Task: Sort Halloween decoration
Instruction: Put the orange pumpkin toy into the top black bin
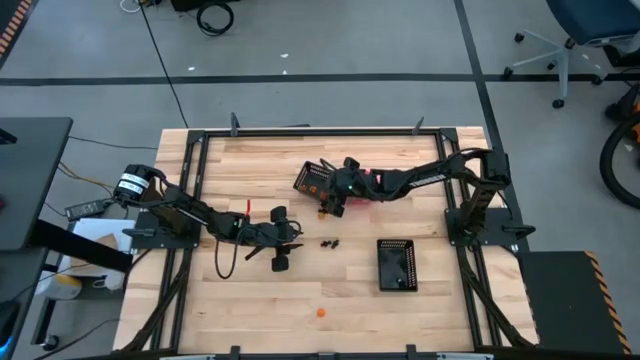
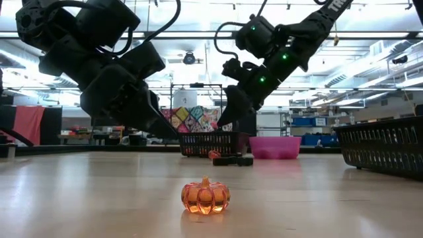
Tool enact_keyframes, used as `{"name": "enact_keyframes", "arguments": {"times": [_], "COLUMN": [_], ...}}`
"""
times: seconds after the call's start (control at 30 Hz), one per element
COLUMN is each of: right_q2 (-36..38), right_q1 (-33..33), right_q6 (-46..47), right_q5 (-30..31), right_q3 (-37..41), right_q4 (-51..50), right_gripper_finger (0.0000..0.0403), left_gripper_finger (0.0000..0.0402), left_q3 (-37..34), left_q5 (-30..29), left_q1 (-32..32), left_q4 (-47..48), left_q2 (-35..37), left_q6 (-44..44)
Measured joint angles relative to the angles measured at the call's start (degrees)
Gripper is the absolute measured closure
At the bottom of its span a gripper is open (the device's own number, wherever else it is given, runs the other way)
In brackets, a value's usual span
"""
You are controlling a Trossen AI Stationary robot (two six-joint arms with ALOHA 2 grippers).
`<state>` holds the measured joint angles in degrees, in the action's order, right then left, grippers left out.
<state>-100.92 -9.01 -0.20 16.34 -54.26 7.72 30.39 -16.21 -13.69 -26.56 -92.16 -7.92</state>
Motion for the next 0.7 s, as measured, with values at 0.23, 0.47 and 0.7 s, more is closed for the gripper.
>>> {"name": "enact_keyframes", "arguments": {"times": [0.23,0.47,0.7], "right_q2": [1.58,0.91,-1.9], "right_q1": [2.58,8.88,12.93], "right_q6": [-3.71,-4.47,3.77], "right_q5": [-1.07,-2.88,0.04], "right_q3": [0.0,-0.09,-1.16], "right_q4": [2.16,4.02,1.34], "right_gripper_finger": [0.0214,0.0215,0.0215], "left_gripper_finger": [0.0265,0.0265,0.0265], "left_q3": [0.02,0.02,0.04], "left_q5": [-0.02,-0.02,-0.04], "left_q1": [-0.03,-0.03,0.41], "left_q4": [-1.71,-1.88,-4.58], "left_q2": [0.0,0.0,0.0], "left_q6": [0.52,1.24,1.26]}}
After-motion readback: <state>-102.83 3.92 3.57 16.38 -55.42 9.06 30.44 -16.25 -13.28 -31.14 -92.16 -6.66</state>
